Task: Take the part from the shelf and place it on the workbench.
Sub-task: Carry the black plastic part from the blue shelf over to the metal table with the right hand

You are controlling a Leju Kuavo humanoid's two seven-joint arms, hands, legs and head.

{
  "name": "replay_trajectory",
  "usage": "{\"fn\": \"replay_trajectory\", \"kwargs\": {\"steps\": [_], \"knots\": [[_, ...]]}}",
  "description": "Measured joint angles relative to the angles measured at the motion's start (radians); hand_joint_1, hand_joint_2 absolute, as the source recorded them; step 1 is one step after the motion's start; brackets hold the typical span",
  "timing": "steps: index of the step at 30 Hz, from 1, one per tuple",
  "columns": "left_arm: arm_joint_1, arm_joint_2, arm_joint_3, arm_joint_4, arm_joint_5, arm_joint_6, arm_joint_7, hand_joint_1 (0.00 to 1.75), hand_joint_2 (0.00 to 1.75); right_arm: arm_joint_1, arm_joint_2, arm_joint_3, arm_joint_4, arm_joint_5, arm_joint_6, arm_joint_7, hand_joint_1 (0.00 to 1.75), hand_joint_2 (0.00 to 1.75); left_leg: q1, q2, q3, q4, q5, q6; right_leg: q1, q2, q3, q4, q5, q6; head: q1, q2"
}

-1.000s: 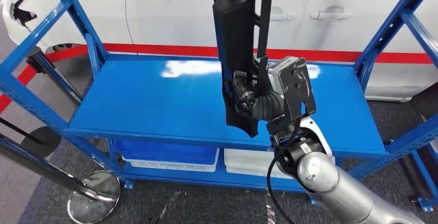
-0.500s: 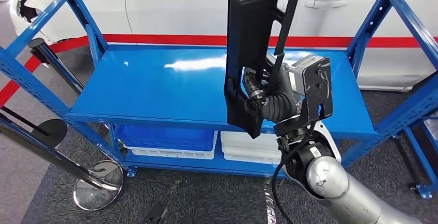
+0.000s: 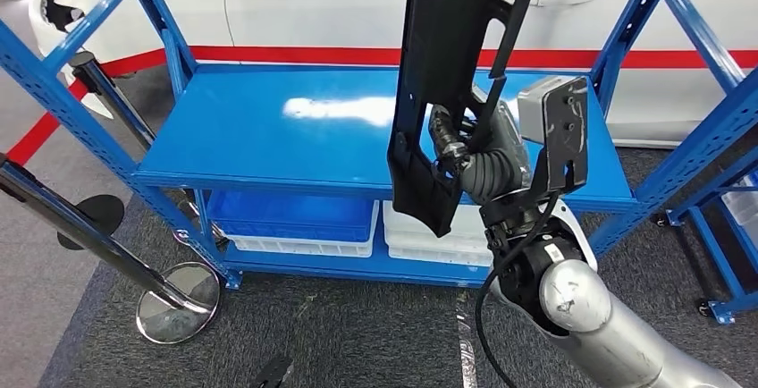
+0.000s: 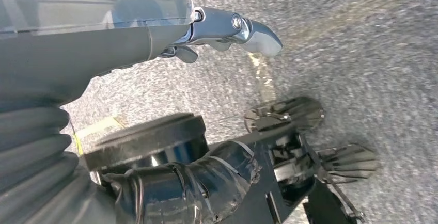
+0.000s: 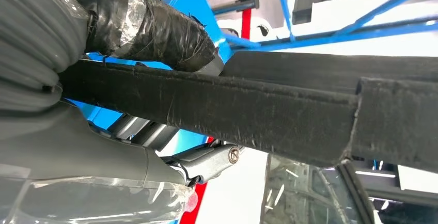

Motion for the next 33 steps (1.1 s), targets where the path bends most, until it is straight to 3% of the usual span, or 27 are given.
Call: {"fn": "replay_trajectory", "kwargs": {"steps": [3,4,5,6,8,9,11,13,15,17,19,20,21,22,24,26,27,29,30,31,33], "knots": [[-0.001,-0.001,0.000,0.000,0.002,-0.001,0.006,0.00,1.75,-0.010,-0.011,-0.007,0.001,-0.016,0.001,0.002,1.75,1.75,0.007,0.005,-0.031,-0.011,0.039,-0.002,-0.006,0.002,-0.034,0.143,-0.134,0.018,0.006,0.000],[-0.001,-0.001,0.000,0.000,0.003,-0.001,0.008,0.00,1.75,-0.011,-0.014,-0.009,0.001,-0.019,0.002,0.002,1.75,1.75,0.010,0.005,-0.047,-0.004,0.048,-0.006,-0.010,0.002,-0.044,0.202,-0.160,0.025,0.006,0.000],[-0.002,-0.002,-0.001,0.000,0.004,-0.002,0.010,0.00,1.75,-0.011,-0.017,-0.011,0.001,-0.020,0.003,0.002,1.75,1.75,0.013,0.006,-0.065,0.005,0.054,-0.010,-0.015,0.002,-0.043,0.242,-0.164,0.033,0.006,0.000],[-0.002,-0.002,-0.001,0.000,0.005,-0.003,0.013,0.00,1.75,-0.011,-0.020,-0.012,0.001,-0.021,0.005,0.002,1.75,1.75,0.018,0.006,-0.085,0.017,0.059,-0.015,-0.020,0.002,-0.031,0.253,-0.148,0.041,0.006,0.000],[-0.003,0.000,-0.001,0.000,0.007,-0.003,0.023,0.00,1.75,-0.015,-0.025,-0.013,0.000,-0.018,0.011,0.007,1.75,1.75,0.030,0.006,-0.127,0.053,0.065,-0.028,-0.034,0.001,0.037,0.182,-0.108,0.062,0.007,0.000],[-0.003,0.004,-0.001,0.000,0.008,0.001,0.029,0.00,1.75,-0.019,-0.028,-0.013,-0.001,-0.016,0.012,0.011,1.75,1.75,0.032,0.005,-0.149,0.075,0.065,-0.037,-0.036,0.001,0.077,0.124,-0.109,0.068,0.009,0.000],[-0.004,0.017,-0.001,0.000,0.011,0.014,0.039,0.00,1.75,-0.027,-0.034,-0.014,-0.006,-0.011,0.016,0.022,1.75,1.75,0.031,0.002,-0.180,0.107,0.069,-0.054,-0.035,0.004,0.114,0.055,-0.131,0.058,0.010,0.000],[-0.002,0.032,-0.001,0.000,0.017,0.029,0.046,0.00,1.75,-0.029,-0.041,-0.014,-0.012,-0.004,0.024,0.031,1.75,1.75,0.032,-0.001,-0.194,0.114,0.084,-0.064,-0.032,0.006,0.101,0.054,-0.128,0.029,0.009,0.000],[0.002,0.052,-0.001,0.001,0.027,0.039,0.049,0.00,1.75,-0.028,-0.047,-0.015,-0.014,0.002,0.035,0.037,1.75,1.75,0.037,-0.001,-0.208,0.126,0.067,-0.072,-0.031,0.004,0.084,0.053,-0.110,0.007,0.008,0.000],[0.004,0.072,-0.002,0.001,0.037,0.044,0.049,0.00,1.75,-0.028,-0.051,-0.015,-0.016,0.006,0.043,0.039,1.75,1.75,0.039,-0.001,-0.231,0.201,-0.019,-0.080,-0.031,0.003,0.063,0.051,-0.087,-0.007,0.004,0.000],[0.003,0.088,-0.002,0.001,0.046,0.045,0.049,0.00,1.75,-0.028,-0.055,-0.015,-0.017,0.010,0.046,0.039,1.75,1.75,0.039,-0.001,-0.251,0.321,-0.105,-0.082,-0.027,0.004,0.037,0.050,-0.066,-0.011,0.001,0.000],[0.002,0.094,-0.002,0.001,0.050,0.045,0.048,0.00,1.75,-0.028,-0.057,-0.015,-0.017,0.011,0.047,0.039,1.75,1.75,0.038,-0.002,-0.250,0.364,-0.119,-0.081,-0.024,0.003,0.023,0.050,-0.056,-0.012,0.001,0.000],[0.001,0.098,-0.002,0.001,0.053,0.045,0.047,0.00,1.75,-0.028,-0.059,-0.015,-0.017,0.011,0.047,0.039,1.75,1.75,0.037,-0.002,-0.234,0.378,-0.112,-0.076,-0.021,0.003,0.010,0.050,-0.045,-0.013,0.001,0.000],[0.001,0.101,-0.002,0.001,0.055,0.045,0.046,0.00,1.75,-0.028,-0.061,-0.016,-0.017,0.011,0.048,0.039,1.75,1.75,0.034,-0.002,-0.200,0.357,-0.090,-0.069,-0.018,0.003,-0.002,0.050,-0.035,-0.013,0.001,0.000],[-0.002,0.106,-0.002,0.001,0.057,0.045,0.044,0.00,1.75,-0.028,-0.064,-0.019,-0.019,0.012,0.048,0.037,1.75,1.75,0.025,-0.003,-0.098,0.237,-0.059,-0.047,-0.014,0.004,-0.020,0.049,-0.016,-0.013,0.001,0.000],[-0.006,0.110,-0.002,0.001,0.058,0.044,0.042,0.00,1.75,-0.030,-0.068,-0.024,-0.023,0.014,0.049,0.034,1.75,1.75,0.015,-0.005,-0.018,0.115,-0.070,-0.035,-0.014,0.002,-0.025,0.041,0.004,-0.006,0.002,0.000],[-0.007,0.111,-0.002,0.001,0.059,0.044,0.042,0.00,1.75,-0.031,-0.069,-0.026,-0.025,0.016,0.049,0.033,1.75,1.75,0.011,-0.007,-0.004,0.082,-0.076,-0.032,-0.015,0.002,-0.024,0.032,0.016,0.000,0.001,0.000],[-0.007,0.112,-0.002,0.001,0.059,0.044,0.044,0.00,1.75,-0.032,-0.073,-0.029,-0.028,0.019,0.049,0.032,1.75,1.75,0.010,-0.006,-0.006,0.057,-0.051,-0.031,-0.018,0.001,-0.023,0.013,0.038,0.012,0.001,0.000],[-0.007,0.111,-0.002,0.001,0.060,0.043,0.045,0.00,1.75,-0.032,-0.076,-0.030,-0.029,0.020,0.049,0.032,1.75,1.75,0.012,-0.004,-0.008,0.043,-0.035,-0.028,-0.017,0.001,-0.026,0.012,0.030,0.017,0.002,0.000],[-0.007,0.111,-0.002,0.001,0.060,0.042,0.046,0.00,1.75,-0.032,-0.078,-0.031,-0.029,0.020,0.049,0.032,1.75,1.75,0.015,-0.001,-0.013,0.031,-0.017,-0.025,-0.014,0.002,-0.033,0.027,0.002,0.020,0.005,0.000],[-0.007,0.109,-0.002,0.000,0.060,0.041,0.047,0.00,1.75,-0.033,-0.083,-0.032,-0.029,0.020,0.049,0.032,1.75,1.75,0.016,0.004,-0.037,0.023,0.013,-0.018,-0.010,0.003,-0.054,0.120,-0.101,0.024,0.009,0.000]]}}
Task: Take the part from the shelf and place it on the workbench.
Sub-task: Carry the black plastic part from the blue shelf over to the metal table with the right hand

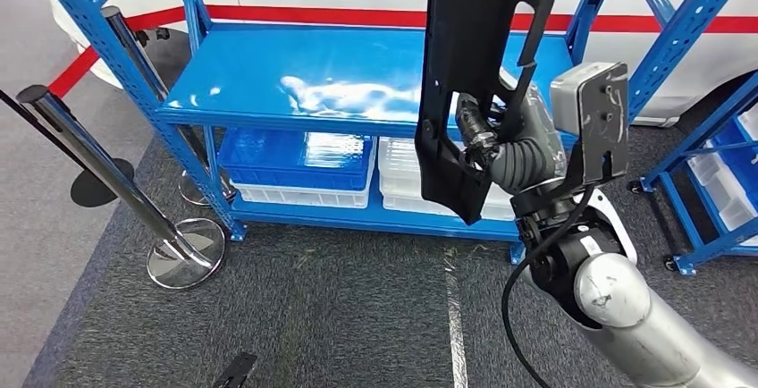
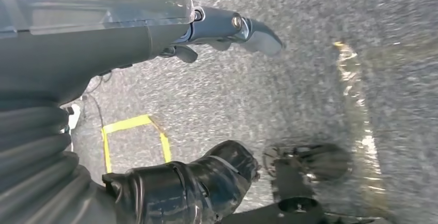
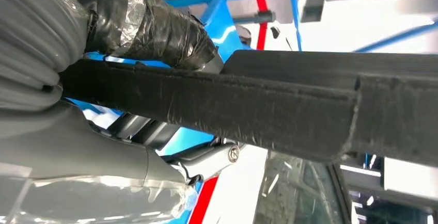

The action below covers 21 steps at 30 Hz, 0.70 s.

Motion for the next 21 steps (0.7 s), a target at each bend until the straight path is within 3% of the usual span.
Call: {"fn": "replay_trajectory", "kwargs": {"steps": [1,2,3,4,5,6,8,9,12,14,16,17,18,19,21], "knots": [[0.000,-0.001,0.000,0.000,0.000,0.000,0.000,0.00,1.75,0.000,-0.001,0.000,0.000,0.000,0.000,0.000,1.75,1.75,-0.001,0.001,-0.017,0.003,0.011,0.002,0.000,0.001,-0.009,0.064,-0.043,0.001,0.002,0.000],[0.000,-0.001,0.000,0.000,0.000,-0.001,0.000,0.00,1.75,0.001,-0.003,0.000,0.000,0.000,0.000,0.000,1.75,1.75,-0.001,0.001,-0.035,0.009,0.021,0.001,0.000,0.001,-0.013,0.122,-0.061,0.004,0.002,0.000],[0.000,-0.002,0.000,0.000,0.001,-0.001,0.000,0.00,1.75,0.001,-0.005,0.000,0.000,0.000,0.000,0.000,1.75,1.75,0.000,0.002,-0.054,0.016,0.030,0.000,-0.001,0.000,-0.007,0.156,-0.052,0.006,0.002,0.000],[0.000,-0.003,0.000,0.000,0.002,-0.003,0.000,0.00,1.75,0.001,-0.006,0.000,0.000,0.001,0.001,0.000,1.75,1.75,0.001,0.002,-0.074,0.027,0.038,-0.003,-0.002,0.000,0.012,0.161,-0.024,0.009,0.002,0.000],[0.000,-0.003,0.000,0.000,0.004,-0.005,0.000,0.00,1.75,0.001,-0.007,0.000,0.000,0.002,0.001,0.001,1.75,1.75,0.002,0.002,-0.095,0.039,0.044,-0.006,-0.005,0.000,0.047,0.133,0.007,0.012,0.002,0.000],[0.000,-0.004,0.000,0.000,0.007,-0.008,0.000,0.00,1.75,0.000,-0.008,0.000,0.000,0.004,0.001,0.001,1.75,1.75,0.004,0.001,-0.115,0.054,0.049,-0.012,-0.007,-0.001,0.088,0.083,0.013,0.014,0.002,0.000],[0.001,-0.004,0.000,0.000,0.011,-0.014,0.000,0.00,1.75,-0.003,-0.008,0.000,-0.004,0.011,0.003,0.005,1.75,1.75,0.002,0.000,-0.148,0.082,0.058,-0.023,-0.004,0.002,0.162,-0.030,-0.018,0.008,0.001,0.000],[0.001,-0.004,0.000,0.000,0.013,-0.017,0.000,0.00,1.75,-0.006,-0.009,-0.001,-0.006,0.014,0.004,0.008,1.75,1.75,0.000,-0.002,-0.157,0.087,0.065,-0.029,-0.001,0.003,0.175,-0.061,-0.038,0.000,-0.001,0.000],[0.006,-0.006,0.000,0.000,0.018,-0.026,0.000,0.00,1.75,-0.014,-0.012,-0.003,-0.009,0.024,0.007,0.021,1.75,1.75,0.001,-0.004,-0.176,0.089,0.077,-0.045,-0.002,0.002,0.156,-0.076,-0.017,-0.030,-0.004,0.000],[0.010,-0.009,0.000,0.000,0.020,-0.031,0.000,0.00,1.75,-0.018,-0.012,-0.003,-0.010,0.027,0.012,0.026,1.75,1.75,0.005,-0.005,-0.197,0.133,0.016,-0.057,-0.006,0.000,0.133,-0.080,0.008,-0.045,-0.006,0.000],[0.010,-0.011,0.000,0.000,0.021,-0.035,-0.001,0.00,1.75,-0.026,-0.012,-0.003,-0.011,0.030,0.018,0.033,1.75,1.75,0.009,-0.005,-0.219,0.240,-0.077,-0.069,-0.005,0.000,0.110,-0.081,0.027,-0.050,-0.010,0.000],[0.009,-0.011,0.000,0.000,0.021,-0.036,-0.001,0.00,1.75,-0.029,-0.012,-0.003,-0.011,0.031,0.020,0.036,1.75,1.75,0.010,-0.005,-0.227,0.299,-0.103,-0.072,-0.004,0.000,0.099,-0.081,0.035,-0.051,-0.010,0.000],[0.009,-0.012,0.000,0.000,0.022,-0.038,-0.001,0.00,1.75,-0.032,-0.012,-0.003,-0.011,0.033,0.022,0.038,1.75,1.75,0.010,-0.005,-0.227,0.342,-0.106,-0.073,-0.003,-0.001,0.088,-0.081,0.044,-0.052,-0.010,0.000],[0.008,-0.012,0.000,0.000,0.023,-0.039,-0.001,0.00,1.75,-0.033,-0.012,-0.003,-0.011,0.035,0.022,0.039,1.75,1.75,0.010,-0.005,-0.215,0.357,-0.088,-0.072,-0.002,-0.001,0.077,-0.081,0.052,-0.051,-0.010,0.000],[0.008,-0.013,0.000,0.000,0.028,-0.042,-0.005,0.00,1.75,-0.037,-0.013,-0.003,-0.013,0.040,0.019,0.045,1.75,1.75,0.008,-0.006,-0.143,0.290,-0.033,-0.060,0.001,-0.002,0.059,-0.081,0.069,-0.050,-0.010,0.000]]}}
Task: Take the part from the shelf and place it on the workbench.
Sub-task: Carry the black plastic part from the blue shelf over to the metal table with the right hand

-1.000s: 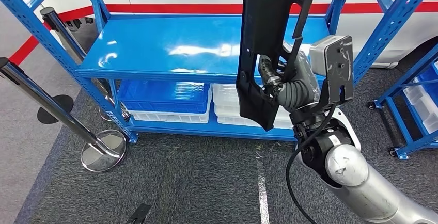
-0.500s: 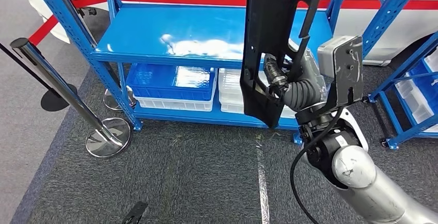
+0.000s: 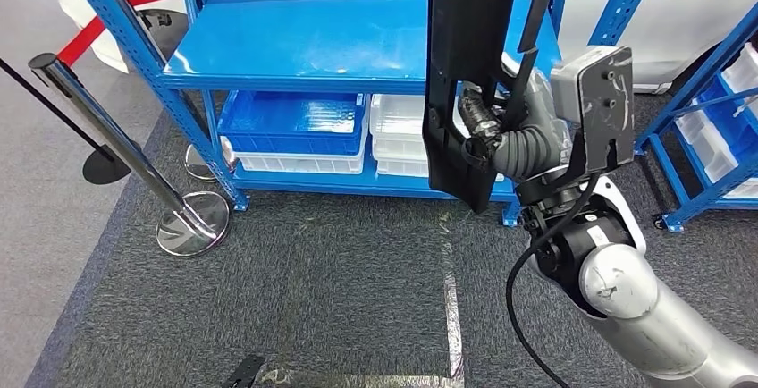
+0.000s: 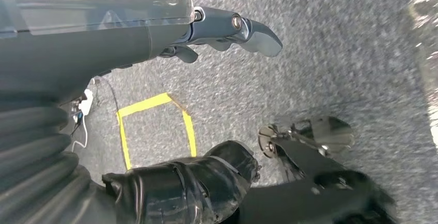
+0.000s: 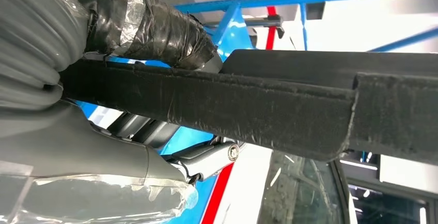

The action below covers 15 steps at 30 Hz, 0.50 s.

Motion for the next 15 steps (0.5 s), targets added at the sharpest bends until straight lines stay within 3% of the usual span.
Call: {"fn": "replay_trajectory", "kwargs": {"steps": [2,4,7,9,11,12,13,15], "knots": [[-0.002,0.001,0.000,0.000,0.008,-0.010,-0.017,0.00,1.75,-0.007,-0.003,-0.002,-0.006,0.008,-0.002,0.007,1.75,1.75,-0.007,0.000,0.106,-0.145,-0.006,0.019,0.001,-0.001,-0.010,-0.002,0.015,0.006,0.001,0.000],[-0.005,0.002,0.000,0.000,0.020,-0.026,-0.046,0.00,1.75,-0.012,-0.007,-0.005,-0.014,0.019,-0.001,0.010,1.75,1.75,-0.015,0.000,0.159,-0.235,-0.035,0.032,-0.002,-0.003,-0.010,-0.010,0.029,0.018,0.000,0.000],[-0.004,0.001,0.000,0.000,0.039,-0.044,-0.081,0.00,1.75,-0.012,-0.016,-0.007,-0.022,0.029,0.008,0.014,1.75,1.75,-0.014,0.001,0.166,-0.272,-0.009,0.044,-0.002,-0.004,-0.009,-0.018,0.038,0.035,0.000,0.000],[-0.001,-0.001,0.000,0.000,0.047,-0.050,-0.098,0.00,1.75,-0.012,-0.025,-0.008,-0.029,0.033,0.018,0.023,1.75,1.75,-0.007,0.003,0.164,-0.290,0.015,0.050,0.000,-0.002,-0.036,0.047,-0.016,0.041,0.004,0.000],[0.000,-0.003,0.000,0.000,0.050,-0.050,-0.118,0.00,1.75,-0.010,-0.029,-0.009,-0.036,0.046,0.023,0.031,1.75,1.75,-0.007,0.000,0.145,-0.287,0.027,0.054,0.000,-0.001,-0.075,0.169,-0.091,0.045,0.007,0.000],[0.001,-0.004,0.000,0.000,0.051,-0.047,-0.130,0.00,1.75,-0.008,-0.031,-0.009,-0.039,0.056,0.022,0.035,1.75,1.75,-0.007,-0.004,0.134,-0.282,0.031,0.054,-0.001,-0.001,-0.083,0.210,-0.110,0.047,0.008,0.000],[0.001,-0.005,0.000,0.000,0.053,-0.044,-0.142,0.00,1.75,-0.006,-0.034,-0.009,-0.044,0.067,0.020,0.039,1.75,1.75,-0.006,-0.009,0.125,-0.275,0.034,0.053,-0.002,-0.001,-0.075,0.219,-0.112,0.049,0.007,0.000],[0.001,-0.008,0.000,0.000,0.056,-0.034,-0.168,0.00,1.75,-0.005,-0.042,-0.009,-0.056,0.088,0.014,0.048,1.75,1.75,-0.004,-0.023,0.105,-0.255,0.035,0.048,-0.005,0.007,-0.008,0.134,-0.076,0.051,0.008,0.000]]}}
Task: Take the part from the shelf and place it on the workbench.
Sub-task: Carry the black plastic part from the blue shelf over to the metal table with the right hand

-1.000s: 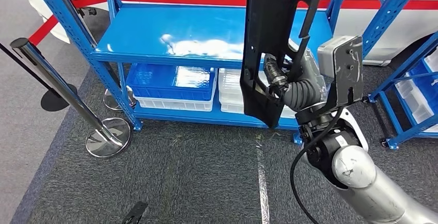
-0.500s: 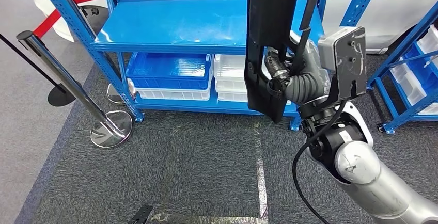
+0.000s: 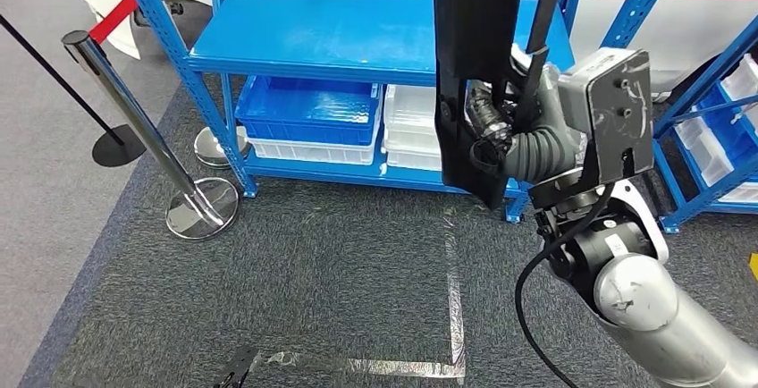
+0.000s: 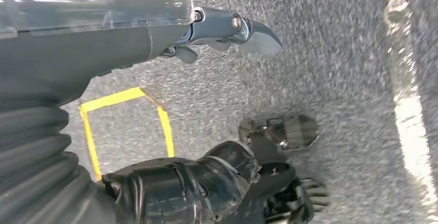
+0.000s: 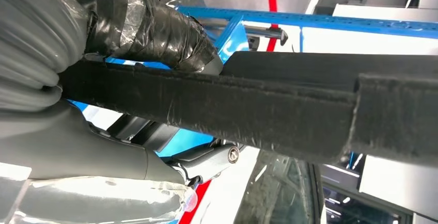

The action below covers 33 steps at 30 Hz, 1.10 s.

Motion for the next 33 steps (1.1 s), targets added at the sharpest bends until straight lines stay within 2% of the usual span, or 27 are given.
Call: {"fn": "replay_trajectory", "kwargs": {"steps": [2,4,6,8,9,11,12,13,14,15,17,18,19,21,23,24,25,27,28,29,30,31,33], "knots": [[0.001,-0.004,0.000,0.000,0.002,0.010,-0.024,0.00,1.75,0.001,-0.009,-0.001,-0.018,0.013,-0.007,0.009,1.75,1.75,-0.001,-0.015,-0.022,0.028,-0.004,-0.008,-0.005,0.029,0.061,-0.099,0.018,-0.002,-0.001,0.000],[0.002,-0.005,0.000,0.000,0.004,0.017,-0.044,0.00,1.75,0.006,-0.017,-0.002,-0.038,0.015,-0.013,0.020,1.75,1.75,-0.002,-0.028,-0.041,0.045,-0.003,-0.019,-0.002,0.040,0.071,-0.122,0.014,-0.011,-0.002,0.000],[0.006,-0.006,0.000,0.000,0.005,0.021,-0.055,0.00,1.75,0.011,-0.025,-0.006,-0.053,0.014,-0.016,0.028,1.75,1.75,-0.001,-0.037,-0.050,0.047,0.001,-0.029,-0.001,0.022,0.069,-0.124,0.023,-0.024,-0.001,0.000],[0.008,-0.009,0.000,0.000,0.006,0.022,-0.058,0.00,1.75,0.013,-0.029,-0.010,-0.066,0.012,-0.018,0.033,1.75,1.75,0.000,-0.024,-0.068,0.078,-0.020,-0.040,-0.005,0.006,0.070,-0.132,0.030,-0.036,-0.005,0.000],[0.008,-0.011,0.000,0.000,0.006,0.022,-0.058,0.00,1.75,0.014,-0.030,-0.012,-0.073,0.012,-0.018,0.033,1.75,1.75,0.001,-0.011,-0.088,0.121,-0.045,-0.046,-0.006,-0.002,0.070,-0.134,0.032,-0.040,-0.007,0.000],[0.008,-0.012,0.000,0.000,0.006,0.022,-0.058,0.00,1.75,0.015,-0.032,-0.016,-0.085,0.012,-0.017,0.033,1.75,1.75,0.005,0.007,-0.144,0.248,-0.103,-0.057,-0.005,-0.020,0.070,-0.136,0.034,-0.042,-0.013,0.000],[0.008,-0.013,0.000,0.000,0.007,0.022,-0.058,0.00,1.75,0.017,-0.033,-0.018,-0.088,0.012,-0.017,0.033,1.75,1.75,0.007,0.010,-0.165,0.297,-0.117,-0.059,-0.005,-0.029,0.069,-0.136,0.034,-0.042,-0.013,0.000],[0.008,-0.014,0.000,0.000,0.007,0.022,-0.058,0.00,1.75,0.019,-0.034,-0.018,-0.091,0.012,-0.017,0.033,1.75,1.75,0.007,0.012,-0.170,0.313,-0.114,-0.060,-0.004,-0.039,0.069,-0.136,0.034,-0.042,-0.013,0.000],[0.009,-0.014,0.000,0.000,0.007,0.022,-0.058,0.00,1.75,0.020,-0.035,-0.018,-0.095,0.012,-0.017,0.033,1.75,1.75,0.007,0.014,-0.156,0.287,-0.092,-0.057,-0.003,-0.048,0.070,-0.136,0.034,-0.042,-0.013,0.000],[0.009,-0.015,0.000,0.000,0.007,0.022,-0.059,0.00,1.75,0.020,-0.035,-0.019,-0.100,0.012,-0.017,0.033,1.75,1.75,0.006,0.020,-0.123,0.226,-0.059,-0.051,-0.002,-0.057,0.071,-0.136,0.034,-0.042,-0.013,0.000],[0.007,-0.015,0.000,0.000,0.007,0.021,-0.066,0.00,1.75,0.020,-0.037,-0.023,-0.110,0.010,-0.016,0.033,1.75,1.75,-0.004,0.056,-0.051,0.087,-0.011,-0.034,0.001,-0.075,0.074,-0.140,0.034,-0.040,-0.013,0.000],[0.004,-0.016,0.000,0.000,0.007,0.020,-0.073,0.00,1.75,0.021,-0.039,-0.026,-0.115,0.005,-0.015,0.032,1.75,1.75,-0.011,0.072,-0.030,0.043,-0.001,-0.025,0.002,-0.084,0.075,-0.143,0.036,-0.037,-0.013,0.000],[0.002,-0.016,0.000,0.000,0.007,0.019,-0.080,0.00,1.75,0.023,-0.041,-0.029,-0.119,-0.003,-0.014,0.032,1.75,1.75,-0.016,0.081,-0.023,0.024,-0.001,-0.018,0.003,-0.093,0.076,-0.147,0.037,-0.033,-0.012,0.000],[0.000,-0.017,0.000,0.000,0.009,0.017,-0.087,0.00,1.75,0.030,-0.045,-0.033,-0.128,-0.027,-0.008,0.032,1.75,1.75,-0.017,0.065,-0.020,0.010,0.008,-0.008,0.005,-0.108,0.080,-0.156,0.041,-0.022,-0.012,0.000],[0.000,-0.022,0.000,0.000,0.017,0.018,-0.095,0.00,1.75,0.038,-0.052,-0.035,-0.137,-0.046,0.001,0.032,1.75,1.75,-0.010,0.046,-0.011,-0.014,0.023,-0.002,0.004,-0.078,0.076,-0.142,0.026,-0.013,-0.009,0.000],[-0.003,-0.024,0.000,0.000,0.023,0.020,-0.102,0.00,1.75,0.041,-0.057,-0.038,-0.144,-0.050,0.004,0.032,1.75,1.75,-0.006,0.037,-0.007,-0.024,0.030,0.001,0.003,-0.052,0.061,-0.107,0.004,-0.011,-0.007,0.000],[-0.007,-0.027,0.000,0.000,0.030,0.022,-0.111,0.00,1.75,0.046,-0.063,-0.041,-0.151,-0.053,0.005,0.032,1.75,1.75,-0.006,0.028,-0.007,-0.027,0.033,0.004,0.003,-0.027,0.036,-0.053,-0.025,-0.009,-0.005,0.000],[-0.014,-0.029,0.000,0.000,0.038,0.025,-0.125,0.00,1.75,0.064,-0.076,-0.047,-0.168,-0.060,0.008,0.035,1.75,1.75,-0.005,0.004,-0.011,-0.024,0.035,0.007,0.004,-0.010,-0.022,0.071,-0.075,-0.007,-0.005,0.000],[-0.015,-0.030,0.000,0.000,0.039,0.024,-0.128,0.00,1.75,0.076,-0.084,-0.049,-0.173,-0.065,0.015,0.039,1.75,1.75,-0.005,-0.009,-0.012,-0.021,0.035,0.007,0.004,-0.008,-0.036,0.099,-0.076,-0.006,-0.005,0.000],[-0.015,-0.031,0.000,0.000,0.039,0.024,-0.129,0.00,1.75,0.087,-0.091,-0.050,-0.178,-0.071,0.025,0.043,1.75,1.75,-0.004,-0.022,-0.014,-0.016,0.033,0.005,0.003,-0.007,-0.033,0.090,-0.059,-0.004,-0.005,0.000],[-0.014,-0.031,0.000,0.000,0.039,0.023,-0.130,0.00,1.75,0.097,-0.098,-0.050,-0.181,-0.078,0.038,0.045,1.75,1.75,-0.002,-0.035,-0.016,-0.009,0.031,0.003,0.001,-0.004,-0.011,0.044,-0.027,-0.003,-0.005,0.000],[-0.013,-0.032,0.000,0.000,0.039,0.023,-0.131,0.00,1.75,0.106,-0.104,-0.050,-0.184,-0.087,0.052,0.044,1.75,1.75,0.000,-0.047,-0.020,0.001,0.026,-0.002,-0.003,0.009,0.018,-0.021,0.003,-0.001,-0.005,0.000],[-0.014,-0.034,0.001,0.000,0.039,0.023,-0.135,0.00,1.75,0.127,-0.113,-0.052,-0.187,-0.106,0.078,0.031,1.75,1.75,0.000,-0.070,-0.037,0.025,0.017,-0.014,-0.008,0.042,0.062,-0.117,0.031,0.000,-0.006,0.000]]}}
